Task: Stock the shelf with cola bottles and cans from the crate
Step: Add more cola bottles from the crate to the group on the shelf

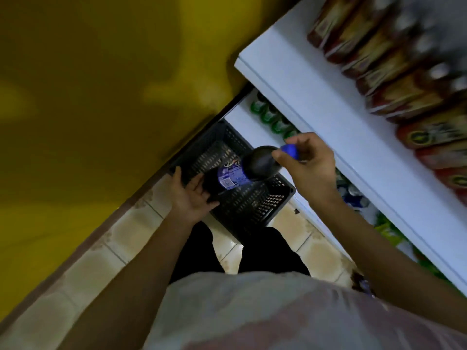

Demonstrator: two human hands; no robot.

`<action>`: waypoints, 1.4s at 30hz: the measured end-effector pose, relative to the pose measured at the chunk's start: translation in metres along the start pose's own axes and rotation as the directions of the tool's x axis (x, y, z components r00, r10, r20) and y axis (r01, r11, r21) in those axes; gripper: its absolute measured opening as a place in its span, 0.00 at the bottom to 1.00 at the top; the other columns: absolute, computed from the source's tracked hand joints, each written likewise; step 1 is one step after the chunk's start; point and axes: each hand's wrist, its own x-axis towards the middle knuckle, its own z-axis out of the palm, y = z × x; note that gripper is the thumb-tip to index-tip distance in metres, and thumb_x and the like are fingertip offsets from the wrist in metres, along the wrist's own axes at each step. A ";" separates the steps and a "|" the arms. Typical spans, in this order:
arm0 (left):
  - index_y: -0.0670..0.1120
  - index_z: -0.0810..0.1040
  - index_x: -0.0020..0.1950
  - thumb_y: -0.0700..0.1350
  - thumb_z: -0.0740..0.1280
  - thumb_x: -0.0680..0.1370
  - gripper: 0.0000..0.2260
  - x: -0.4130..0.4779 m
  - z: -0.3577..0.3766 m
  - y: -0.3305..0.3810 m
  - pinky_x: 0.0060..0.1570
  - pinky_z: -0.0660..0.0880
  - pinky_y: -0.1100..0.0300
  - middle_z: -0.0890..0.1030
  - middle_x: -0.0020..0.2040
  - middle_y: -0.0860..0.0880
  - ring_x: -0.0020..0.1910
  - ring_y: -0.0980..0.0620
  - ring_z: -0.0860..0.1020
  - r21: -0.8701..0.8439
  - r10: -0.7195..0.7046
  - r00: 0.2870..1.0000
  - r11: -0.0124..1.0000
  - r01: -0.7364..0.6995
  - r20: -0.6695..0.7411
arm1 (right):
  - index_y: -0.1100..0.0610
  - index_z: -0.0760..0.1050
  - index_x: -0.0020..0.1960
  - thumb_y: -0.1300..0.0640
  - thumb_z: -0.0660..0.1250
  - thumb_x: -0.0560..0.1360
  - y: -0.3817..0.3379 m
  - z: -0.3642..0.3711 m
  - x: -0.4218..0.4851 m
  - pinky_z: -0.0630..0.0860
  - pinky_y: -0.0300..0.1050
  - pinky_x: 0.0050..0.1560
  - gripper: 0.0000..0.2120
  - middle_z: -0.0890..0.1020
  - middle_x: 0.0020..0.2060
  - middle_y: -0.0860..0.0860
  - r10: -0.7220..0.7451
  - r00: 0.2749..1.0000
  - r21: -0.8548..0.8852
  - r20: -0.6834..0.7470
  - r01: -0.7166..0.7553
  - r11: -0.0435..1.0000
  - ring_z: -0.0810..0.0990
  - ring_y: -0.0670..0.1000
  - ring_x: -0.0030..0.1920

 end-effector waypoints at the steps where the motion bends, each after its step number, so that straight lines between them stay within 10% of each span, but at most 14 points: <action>1: 0.47 0.67 0.72 0.69 0.55 0.74 0.35 -0.012 0.003 -0.007 0.69 0.48 0.34 0.66 0.74 0.46 0.74 0.43 0.61 0.013 -0.015 0.999 1.000 0.015 0.037 | 0.50 0.74 0.46 0.62 0.76 0.68 -0.020 -0.005 -0.010 0.76 0.36 0.42 0.14 0.80 0.42 0.44 -0.066 0.997 -0.029 0.033 0.067 0.997 0.79 0.45 0.40; 9: 0.50 0.70 0.70 0.68 0.53 0.76 0.31 -0.061 0.046 -0.029 0.70 0.57 0.44 0.75 0.67 0.47 0.67 0.47 0.71 0.385 -0.213 0.939 0.918 0.098 0.269 | 0.52 0.71 0.52 0.64 0.77 0.67 -0.139 -0.044 -0.059 0.78 0.45 0.48 0.20 0.80 0.47 0.44 -0.424 0.864 -0.159 0.272 0.475 0.866 0.80 0.46 0.48; 15: 0.47 0.73 0.69 0.70 0.52 0.74 0.35 -0.099 0.101 -0.022 0.67 0.64 0.43 0.76 0.67 0.44 0.66 0.43 0.73 0.421 -0.340 0.806 0.898 0.126 0.484 | 0.54 0.73 0.53 0.56 0.79 0.63 -0.211 -0.114 -0.065 0.80 0.48 0.53 0.22 0.83 0.49 0.57 -0.495 0.807 0.065 0.323 0.503 0.862 0.83 0.53 0.52; 21: 0.40 0.85 0.43 0.66 0.56 0.75 0.31 -0.143 0.141 -0.042 0.54 0.73 0.50 0.83 0.44 0.42 0.44 0.45 0.83 0.380 -0.270 0.775 0.924 0.042 0.571 | 0.58 0.69 0.60 0.57 0.76 0.66 -0.244 -0.160 -0.057 0.79 0.45 0.52 0.26 0.83 0.54 0.51 -0.530 0.774 0.128 0.346 0.521 0.844 0.80 0.56 0.58; 29: 0.42 0.77 0.56 0.63 0.60 0.75 0.26 -0.176 0.206 -0.064 0.46 0.75 0.57 0.82 0.42 0.44 0.34 0.52 0.80 0.226 -0.106 0.769 0.973 -0.051 0.631 | 0.54 0.52 0.76 0.55 0.76 0.67 -0.235 -0.177 -0.065 0.75 0.49 0.63 0.45 0.73 0.66 0.53 -0.561 0.828 0.061 0.020 0.559 0.827 0.74 0.48 0.66; 38: 0.44 0.79 0.59 0.64 0.59 0.76 0.26 -0.225 0.307 -0.116 0.63 0.71 0.54 0.83 0.54 0.44 0.57 0.48 0.80 0.274 -0.094 0.615 0.940 -0.204 0.783 | 0.53 0.63 0.69 0.58 0.78 0.65 -0.207 -0.204 -0.061 0.77 0.31 0.49 0.38 0.76 0.57 0.42 -0.408 0.805 0.081 -0.431 0.484 0.871 0.78 0.38 0.55; 42: 0.48 0.78 0.60 0.63 0.55 0.79 0.24 -0.227 0.348 -0.157 0.56 0.73 0.52 0.83 0.55 0.46 0.56 0.49 0.80 0.365 -0.187 0.514 0.891 -0.270 0.837 | 0.47 0.61 0.65 0.63 0.76 0.67 -0.202 -0.249 -0.062 0.74 0.26 0.44 0.35 0.75 0.53 0.39 -0.392 0.760 0.081 -0.519 0.500 0.862 0.77 0.33 0.51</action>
